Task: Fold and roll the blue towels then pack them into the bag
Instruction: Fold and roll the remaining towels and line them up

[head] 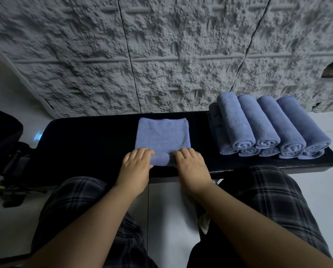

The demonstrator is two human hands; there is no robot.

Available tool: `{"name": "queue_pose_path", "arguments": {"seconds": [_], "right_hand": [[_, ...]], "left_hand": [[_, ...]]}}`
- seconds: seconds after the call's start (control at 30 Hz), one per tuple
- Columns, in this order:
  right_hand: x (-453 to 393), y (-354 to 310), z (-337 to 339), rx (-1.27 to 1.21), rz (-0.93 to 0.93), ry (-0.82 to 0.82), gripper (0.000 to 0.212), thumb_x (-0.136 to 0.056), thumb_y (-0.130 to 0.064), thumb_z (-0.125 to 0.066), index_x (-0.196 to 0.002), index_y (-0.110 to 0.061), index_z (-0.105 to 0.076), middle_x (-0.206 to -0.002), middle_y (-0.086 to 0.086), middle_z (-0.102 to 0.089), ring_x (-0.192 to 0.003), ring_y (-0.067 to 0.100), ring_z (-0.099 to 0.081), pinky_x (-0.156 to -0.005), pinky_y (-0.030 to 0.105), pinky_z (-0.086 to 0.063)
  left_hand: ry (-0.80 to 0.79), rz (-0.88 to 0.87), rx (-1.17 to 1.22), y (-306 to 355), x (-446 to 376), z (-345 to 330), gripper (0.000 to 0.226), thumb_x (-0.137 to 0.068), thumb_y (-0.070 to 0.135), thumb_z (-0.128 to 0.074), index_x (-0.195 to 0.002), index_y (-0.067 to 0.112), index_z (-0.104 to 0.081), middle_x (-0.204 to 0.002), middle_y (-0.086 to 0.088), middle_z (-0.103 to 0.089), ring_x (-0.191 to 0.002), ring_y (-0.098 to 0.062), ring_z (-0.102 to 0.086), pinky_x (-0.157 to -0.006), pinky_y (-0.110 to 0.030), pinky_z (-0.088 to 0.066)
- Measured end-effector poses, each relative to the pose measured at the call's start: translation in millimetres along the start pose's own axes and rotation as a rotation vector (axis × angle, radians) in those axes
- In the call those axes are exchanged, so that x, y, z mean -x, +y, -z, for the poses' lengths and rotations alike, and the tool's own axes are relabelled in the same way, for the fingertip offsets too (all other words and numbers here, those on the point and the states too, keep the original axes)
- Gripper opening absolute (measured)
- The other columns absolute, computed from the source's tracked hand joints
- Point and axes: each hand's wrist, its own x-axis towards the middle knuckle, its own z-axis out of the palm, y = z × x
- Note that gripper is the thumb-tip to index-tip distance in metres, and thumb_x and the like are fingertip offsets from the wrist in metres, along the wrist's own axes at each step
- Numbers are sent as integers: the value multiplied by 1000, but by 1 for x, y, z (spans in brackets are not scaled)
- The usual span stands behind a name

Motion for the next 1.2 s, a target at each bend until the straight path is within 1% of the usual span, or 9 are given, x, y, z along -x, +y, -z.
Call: {"name": "queue_pose_path", "arguments": {"seconds": [0.07, 0.17, 0.33, 0.5, 0.63, 0.8, 0.9, 1.03, 1.2], "right_hand": [[-1, 5, 2, -25, 4, -62, 37, -81, -10, -60, -117, -14, -57, -106, 4, -57, -101, 25, -53, -88, 36, -34], [-1, 12, 6, -212, -38, -132, 28, -98, -20, -40, -126, -18, -46, -114, -1, -51, -107, 20, -44, -83, 31, -18], [-3, 13, 13, -373, -141, -258, 14, -101, -26, -31, -102, -16, -42, -90, 5, -59, -86, 24, -52, -80, 36, -28], [-1, 9, 6, -114, -182, -88, 14, -97, -27, -46, -101, -15, -52, -100, 2, -52, -95, 24, -48, -77, 36, -27], [3, 3, 6, 41, -68, 164, 19, -63, -5, -68, -76, -14, -57, -77, 5, -53, -69, 28, -52, -60, 32, -31], [6, -5, 3, 20, -21, 174, 11, -68, -6, -51, -75, -10, -59, -75, 7, -53, -65, 25, -51, -54, 30, -43], [7, -4, 3, -67, -35, 148, 23, -74, -19, -38, -80, -10, -58, -79, 6, -53, -68, 24, -50, -59, 30, -40], [7, -1, 1, -16, -13, 117, 31, -79, -37, -51, -90, -10, -60, -84, 5, -56, -75, 22, -52, -63, 31, -45], [1, 7, -5, 27, -3, 85, 42, -58, -12, -79, -96, -10, -62, -89, 5, -58, -76, 24, -55, -66, 30, -48]], "left_hand": [[-20, 9, 12, -1, -2, 1, 29, -77, 10, -73, -101, 14, -60, -95, 0, -61, -87, -24, -60, -84, -35, -43], [-75, 29, 36, -1, 0, 5, 17, -91, 15, -58, -107, 10, -60, -100, -3, -62, -94, -27, -57, -87, -37, -39], [-166, 17, 4, 2, -2, 8, 23, -100, 27, -36, -107, 16, -55, -102, 3, -58, -99, -20, -46, -83, -29, -26], [-7, 56, -38, 6, 2, 5, 11, -81, 19, -69, -90, 17, -63, -86, -1, -58, -83, -27, -53, -71, -38, -36], [141, 37, -50, 7, 3, 5, 29, -67, 5, -75, -81, 21, -56, -84, 3, -51, -80, -18, -41, -68, -34, -36], [138, -31, -104, 11, 10, 0, 22, -71, 16, -39, -86, 20, -54, -84, 3, -54, -82, -22, -48, -70, -31, -29], [98, -19, -111, 11, 10, 2, 22, -74, 32, -58, -94, 21, -56, -93, 6, -57, -91, -20, -50, -81, -34, -33], [17, -4, -93, 9, 7, 5, 49, -62, 37, -81, -100, 22, -55, -100, 7, -58, -98, -18, -47, -83, -37, -44], [-20, 24, -76, 4, 1, 3, 52, -60, 19, -85, -104, 22, -58, -104, 5, -59, -100, -22, -53, -86, -39, -44]]}}
